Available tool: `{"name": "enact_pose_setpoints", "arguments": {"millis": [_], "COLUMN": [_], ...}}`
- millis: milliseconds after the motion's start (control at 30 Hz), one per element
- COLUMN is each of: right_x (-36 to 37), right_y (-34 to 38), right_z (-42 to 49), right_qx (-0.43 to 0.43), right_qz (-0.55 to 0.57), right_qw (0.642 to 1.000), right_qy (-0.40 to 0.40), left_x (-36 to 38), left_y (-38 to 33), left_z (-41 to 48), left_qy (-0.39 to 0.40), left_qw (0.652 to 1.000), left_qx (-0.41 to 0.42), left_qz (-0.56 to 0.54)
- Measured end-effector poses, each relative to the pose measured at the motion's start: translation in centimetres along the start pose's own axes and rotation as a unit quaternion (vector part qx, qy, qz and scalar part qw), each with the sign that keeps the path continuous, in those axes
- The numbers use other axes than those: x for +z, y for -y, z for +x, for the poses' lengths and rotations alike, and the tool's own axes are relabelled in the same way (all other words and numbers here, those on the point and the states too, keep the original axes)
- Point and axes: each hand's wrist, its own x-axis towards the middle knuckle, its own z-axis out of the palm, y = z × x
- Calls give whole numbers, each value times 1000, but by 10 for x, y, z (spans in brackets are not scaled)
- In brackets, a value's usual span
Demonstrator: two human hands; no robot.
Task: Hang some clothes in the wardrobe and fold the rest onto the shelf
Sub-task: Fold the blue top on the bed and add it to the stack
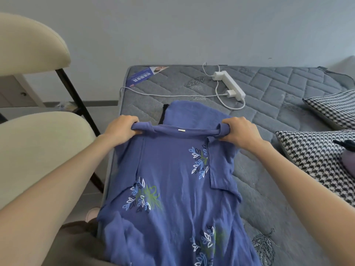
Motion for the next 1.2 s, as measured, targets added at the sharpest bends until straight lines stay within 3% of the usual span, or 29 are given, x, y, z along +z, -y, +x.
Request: {"name": "enact_pose_setpoints", "arguments": {"millis": [233, 533, 767, 1200], "right_x": [-62, -103, -78, 24], "right_y": [7, 9, 6, 18], "right_z": [-4, -7, -38, -140], "right_qx": [23, 39, 33, -1], "right_qz": [35, 57, 37, -12], "right_qw": [991, 975, 983, 1000], "right_qy": [-130, -209, -177, -24], "left_x": [-63, -100, -75, 14], "left_y": [-30, -56, -56, -33], "left_z": [4, 10, -30, -159], "left_qy": [-115, -203, -173, 6], "left_qw": [993, 978, 983, 998], "left_qx": [21, 32, 49, 62], "left_qz": [-14, 43, 23, 24]}}
